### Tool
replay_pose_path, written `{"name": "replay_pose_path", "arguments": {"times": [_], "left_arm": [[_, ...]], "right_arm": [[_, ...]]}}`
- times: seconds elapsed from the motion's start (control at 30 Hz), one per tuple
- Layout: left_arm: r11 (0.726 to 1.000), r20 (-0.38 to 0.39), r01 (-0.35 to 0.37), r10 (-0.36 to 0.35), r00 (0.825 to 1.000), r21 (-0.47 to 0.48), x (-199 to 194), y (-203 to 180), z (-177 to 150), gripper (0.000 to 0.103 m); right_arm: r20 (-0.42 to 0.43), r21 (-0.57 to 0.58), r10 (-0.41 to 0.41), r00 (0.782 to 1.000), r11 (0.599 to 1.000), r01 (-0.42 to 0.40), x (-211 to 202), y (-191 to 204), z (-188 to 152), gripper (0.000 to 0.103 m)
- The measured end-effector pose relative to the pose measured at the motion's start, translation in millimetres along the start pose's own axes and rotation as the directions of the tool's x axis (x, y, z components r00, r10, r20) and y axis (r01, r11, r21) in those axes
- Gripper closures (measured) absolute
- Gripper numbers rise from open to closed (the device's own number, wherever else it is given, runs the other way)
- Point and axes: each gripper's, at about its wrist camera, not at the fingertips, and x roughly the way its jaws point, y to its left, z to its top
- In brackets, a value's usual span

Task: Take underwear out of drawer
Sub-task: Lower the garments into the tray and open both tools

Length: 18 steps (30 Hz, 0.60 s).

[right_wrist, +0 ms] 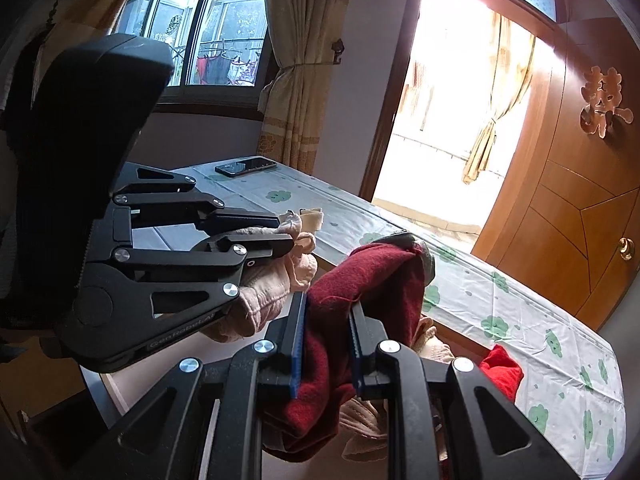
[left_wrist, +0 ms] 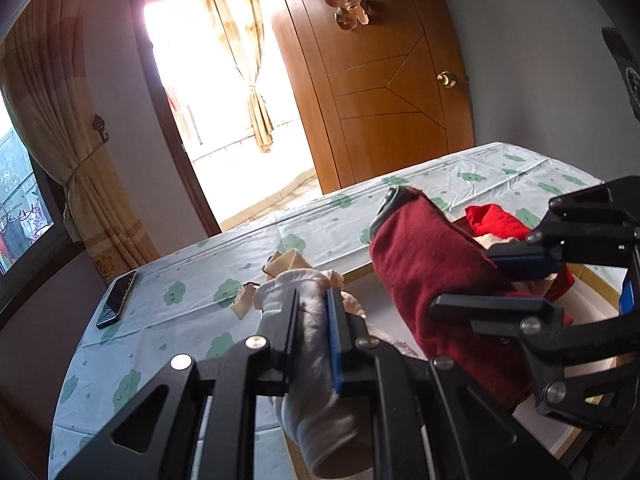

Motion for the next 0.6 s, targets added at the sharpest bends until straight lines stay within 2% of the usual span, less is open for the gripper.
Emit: {"name": "replay_pose_path", "arguments": {"times": [0.3, 0.47, 0.53, 0.6], "left_arm": [[1.000, -0.080, 0.010, -0.011, 0.997, -0.011, 28, 4, -4, 0.092], [1.000, -0.114, 0.010, -0.009, 0.993, 0.005, 39, 0, -6, 0.089], [0.999, -0.155, 0.030, -0.027, 0.988, 0.015, 45, -2, -7, 0.083], [0.999, -0.158, 0.023, -0.018, 0.987, 0.029, 44, -5, -9, 0.081]], "right_arm": [[-0.102, 0.020, -0.008, 0.995, 1.000, 0.010, 26, -6, 1, 0.083], [-0.171, 0.097, 0.020, 0.985, 0.995, -0.003, 49, -18, 11, 0.082], [-0.210, 0.145, 0.057, 0.976, 0.989, -0.027, 56, -23, 8, 0.076], [-0.240, 0.174, 0.054, 0.969, 0.985, -0.012, 61, -25, 6, 0.069]]}}
